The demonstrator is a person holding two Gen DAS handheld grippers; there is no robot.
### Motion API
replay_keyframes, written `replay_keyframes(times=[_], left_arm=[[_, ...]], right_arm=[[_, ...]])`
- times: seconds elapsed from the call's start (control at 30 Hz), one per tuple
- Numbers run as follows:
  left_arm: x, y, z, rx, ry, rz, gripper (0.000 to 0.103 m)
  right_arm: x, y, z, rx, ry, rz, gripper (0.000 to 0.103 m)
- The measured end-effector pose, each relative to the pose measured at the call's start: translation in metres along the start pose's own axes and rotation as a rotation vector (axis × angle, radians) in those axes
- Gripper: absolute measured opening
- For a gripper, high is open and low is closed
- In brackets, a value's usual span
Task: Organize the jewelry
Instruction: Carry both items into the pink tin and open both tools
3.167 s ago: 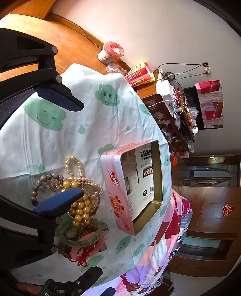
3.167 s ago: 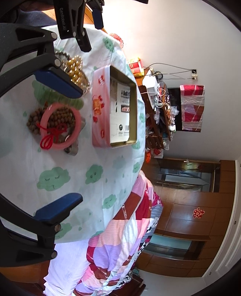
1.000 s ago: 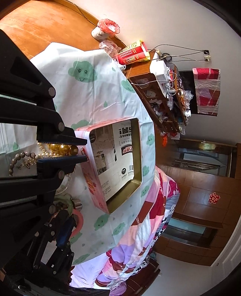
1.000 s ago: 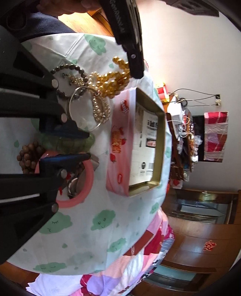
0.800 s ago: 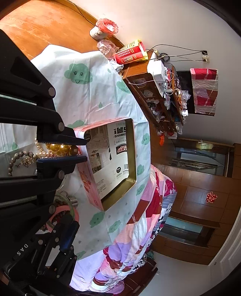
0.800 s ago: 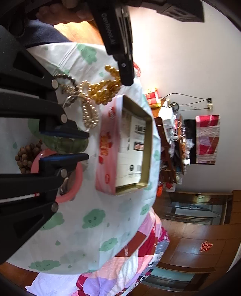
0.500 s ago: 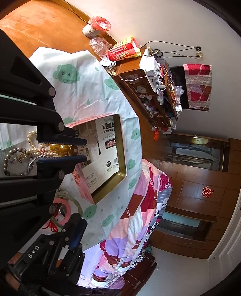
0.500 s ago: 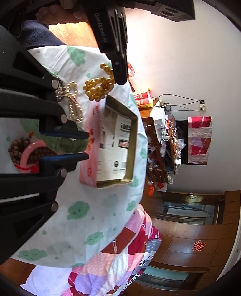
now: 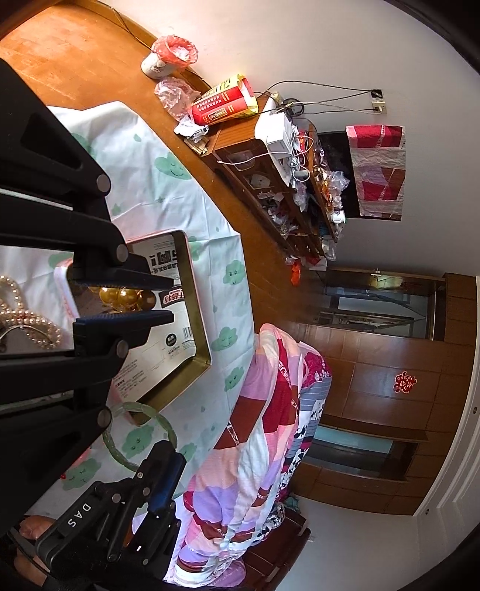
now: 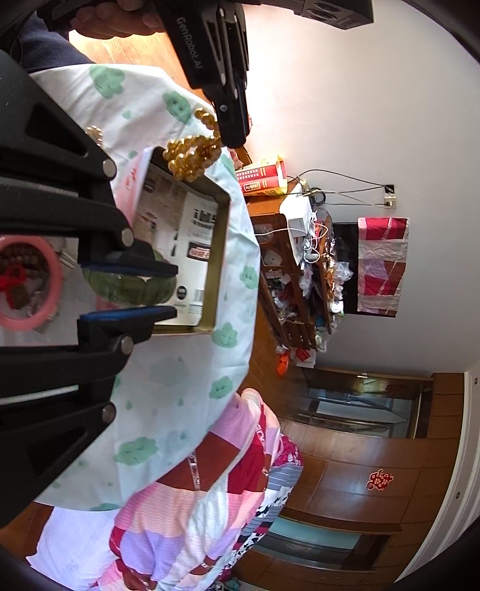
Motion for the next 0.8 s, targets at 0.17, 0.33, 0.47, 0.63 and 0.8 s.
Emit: replay_keyframes(times=[0.17,0.33,0.47,0.63,0.8], left_arm=[[0.015,-0.007,-0.002,0.018,-0.014,0.002,0.01],[0.032,-0.01,0.001,0.028,-0.042,0.014,0.01],[0.046,-0.009,0.005,0.03,-0.066,0.033,0.01],[0.06,-0.006,0.009,0.028,-0.083,0.055,0.01],[0.066,-0.007,0.008,0.034,-0.084,0.065,0.01]], right_arm=[[0.014,-0.011,-0.001,-0.016,0.006,-0.012,0.017],[0.032,-0.019,-0.006,-0.021,0.016,-0.007,0.017],[0.042,-0.022,-0.007,-0.023,0.024,-0.002,0.017],[0.054,-0.026,-0.007,-0.019,0.03,0.005,0.017],[0.066,-0.026,-0.006,-0.016,0.03,0.021,0.017]])
Point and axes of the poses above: each gripper's, at about its wrist camera, not at the fingertips, and x roughly the way its jaws point, z to its left, y to its underside, the point moved 5 cm from there along x, roughly the way its jaws point, and after that the axes turned 2 degrees about -y, right-handed, at the moved point
